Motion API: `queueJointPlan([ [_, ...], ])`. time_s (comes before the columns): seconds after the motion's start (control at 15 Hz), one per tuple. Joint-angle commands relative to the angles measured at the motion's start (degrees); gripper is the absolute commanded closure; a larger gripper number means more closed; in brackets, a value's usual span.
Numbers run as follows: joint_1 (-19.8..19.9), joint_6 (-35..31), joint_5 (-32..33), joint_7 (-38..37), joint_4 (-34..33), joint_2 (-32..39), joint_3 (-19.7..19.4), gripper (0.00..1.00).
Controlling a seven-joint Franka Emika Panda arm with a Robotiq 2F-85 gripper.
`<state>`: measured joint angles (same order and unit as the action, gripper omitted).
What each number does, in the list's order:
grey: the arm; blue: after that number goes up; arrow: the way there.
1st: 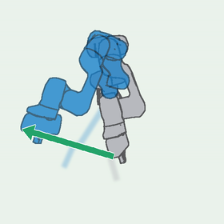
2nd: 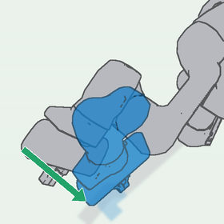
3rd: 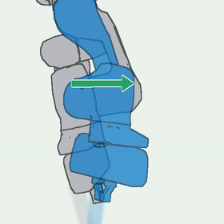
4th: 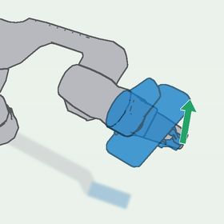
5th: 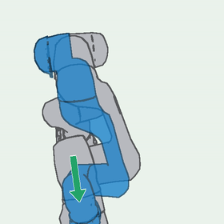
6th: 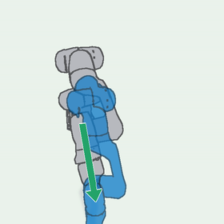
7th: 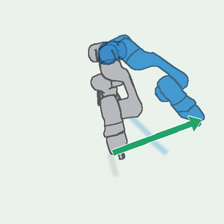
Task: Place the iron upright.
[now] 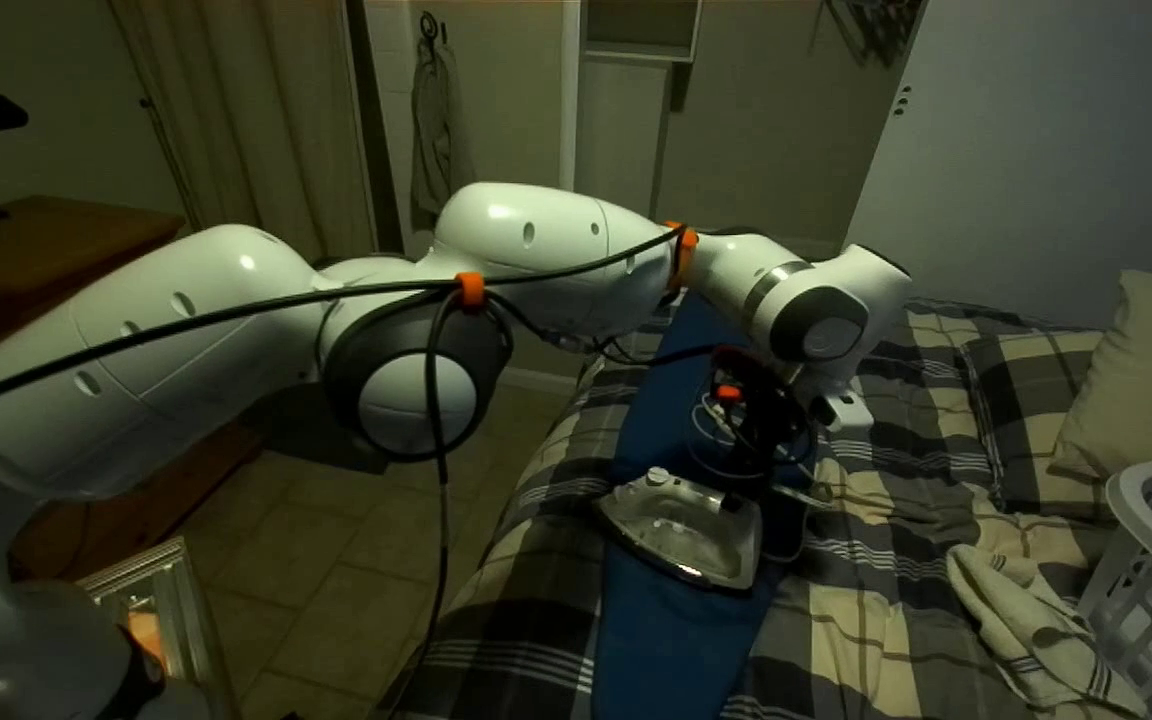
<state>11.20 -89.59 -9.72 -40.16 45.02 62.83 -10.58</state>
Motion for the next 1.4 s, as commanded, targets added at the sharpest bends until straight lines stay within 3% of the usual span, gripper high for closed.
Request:
queueJointPlan([
  [0.0,-2.56,-0.65,2.38,0.05,7.22,-4.06,-1.59,0.0],
  [0.53,-5.35,0.09,2.66,-0.09,18.57,-8.44,-3.53,0.0],
  [0.6,-5.34,0.79,2.36,-0.03,19.46,-8.78,-3.3,0.16],
  [0.67,-5.27,1.6,1.91,0.08,20.18,-9.05,-2.98,0.26],
  [1.33,-3.66,2.99,0.56,-0.31,21.91,-8.4,-0.01,0.95],
])
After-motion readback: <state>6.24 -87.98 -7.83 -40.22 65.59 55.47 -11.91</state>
